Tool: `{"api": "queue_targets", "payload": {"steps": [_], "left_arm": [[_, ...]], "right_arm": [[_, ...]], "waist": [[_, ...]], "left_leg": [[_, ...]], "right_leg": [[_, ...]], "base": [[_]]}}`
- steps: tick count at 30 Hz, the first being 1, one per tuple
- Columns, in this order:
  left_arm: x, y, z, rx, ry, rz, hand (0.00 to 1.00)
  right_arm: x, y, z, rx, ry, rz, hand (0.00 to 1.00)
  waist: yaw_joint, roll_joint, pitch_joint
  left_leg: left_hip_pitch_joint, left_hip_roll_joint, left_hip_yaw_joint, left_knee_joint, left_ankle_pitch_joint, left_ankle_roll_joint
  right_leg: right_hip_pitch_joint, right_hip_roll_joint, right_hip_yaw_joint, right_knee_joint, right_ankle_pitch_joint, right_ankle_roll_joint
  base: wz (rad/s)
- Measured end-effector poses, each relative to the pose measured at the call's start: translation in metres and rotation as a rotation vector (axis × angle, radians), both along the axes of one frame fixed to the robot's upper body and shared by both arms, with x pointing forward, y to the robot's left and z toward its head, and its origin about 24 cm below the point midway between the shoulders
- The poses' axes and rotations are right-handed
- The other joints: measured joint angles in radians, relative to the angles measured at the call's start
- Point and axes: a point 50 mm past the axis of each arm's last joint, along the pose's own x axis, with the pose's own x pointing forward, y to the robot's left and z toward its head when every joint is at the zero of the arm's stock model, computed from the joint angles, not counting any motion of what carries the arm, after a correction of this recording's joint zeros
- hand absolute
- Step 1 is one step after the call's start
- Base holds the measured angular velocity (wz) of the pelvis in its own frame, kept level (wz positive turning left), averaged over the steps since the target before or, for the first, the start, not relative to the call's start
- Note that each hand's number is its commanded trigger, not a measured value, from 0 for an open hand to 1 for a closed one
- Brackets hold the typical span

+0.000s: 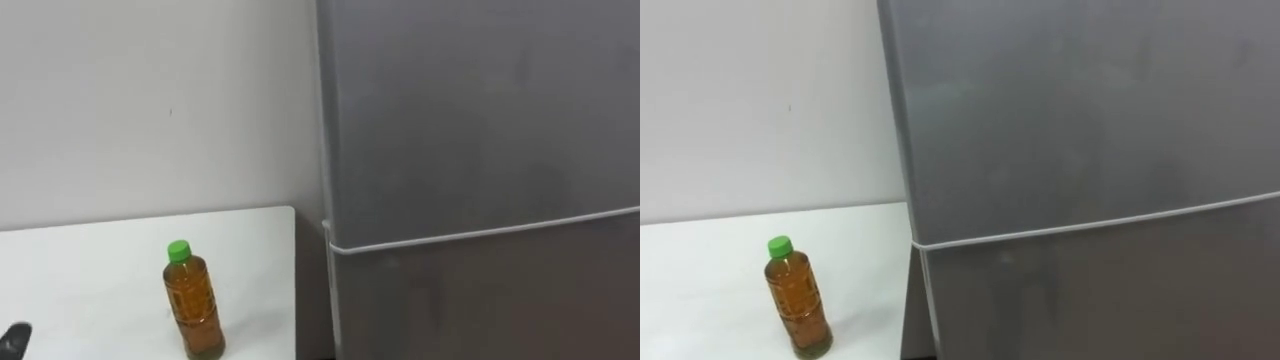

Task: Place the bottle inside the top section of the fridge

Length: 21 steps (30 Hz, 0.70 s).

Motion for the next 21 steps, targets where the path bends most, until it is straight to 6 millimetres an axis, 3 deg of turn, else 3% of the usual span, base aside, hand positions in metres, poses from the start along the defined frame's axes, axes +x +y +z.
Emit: {"api": "queue_targets", "payload": {"steps": [4, 9, 16, 19, 21], "left_arm": [[0.012, -0.014, 0.027, 0.044, -0.121, -0.075, 0.00], [0.029, -0.051, 0.054, 0.115, -0.236, -0.290, 0.00], [0.053, -0.103, 0.081, 0.181, -0.359, -0.594, 0.00], [0.056, -0.117, 0.088, 0.207, -0.391, -0.683, 0.00], [0.055, -0.128, 0.095, 0.230, -0.429, -0.769, 0.00]], "right_arm": [[0.001, 0.001, 0.000, 0.016, -0.005, 0.006, 0.00], [0.005, 0.008, -0.003, 0.043, 0.010, 0.018, 0.00], [0.017, 0.013, -0.005, 0.057, -0.006, 0.042, 0.00], [0.018, 0.015, -0.006, 0.060, -0.008, 0.042, 0.00], [0.019, 0.016, -0.006, 0.059, -0.008, 0.046, 0.00]], "waist": [[-0.022, -0.001, -0.0011], [-0.047, -0.005, 0.0000], [-0.094, -0.023, 0.0110], [-0.101, -0.021, 0.0086], [-0.106, -0.017, 0.0029]], "left_leg": [[0.001, 0.000, 0.002, 0.001, 0.000, 0.000], [0.000, 0.000, -0.001, -0.001, 0.000, 0.000], [-0.009, 0.000, 0.000, -0.001, 0.000, 0.000], [-0.015, 0.000, 0.001, -0.001, 0.000, 0.000], [-0.024, 0.001, -0.001, -0.001, 0.000, 0.000]], "right_leg": [[0.000, 0.001, 0.001, -0.002, 0.000, 0.000], [0.003, 0.002, 0.000, -0.002, 0.001, 0.000], [-0.003, 0.002, 0.000, -0.006, 0.001, 0.000], [-0.011, 0.004, 0.001, -0.007, 0.001, 0.000], [-0.016, 0.005, 0.000, -0.015, 0.002, -0.001]], "base": [[0.00], [0.00], [0.01], [-0.04], [0.00]]}}
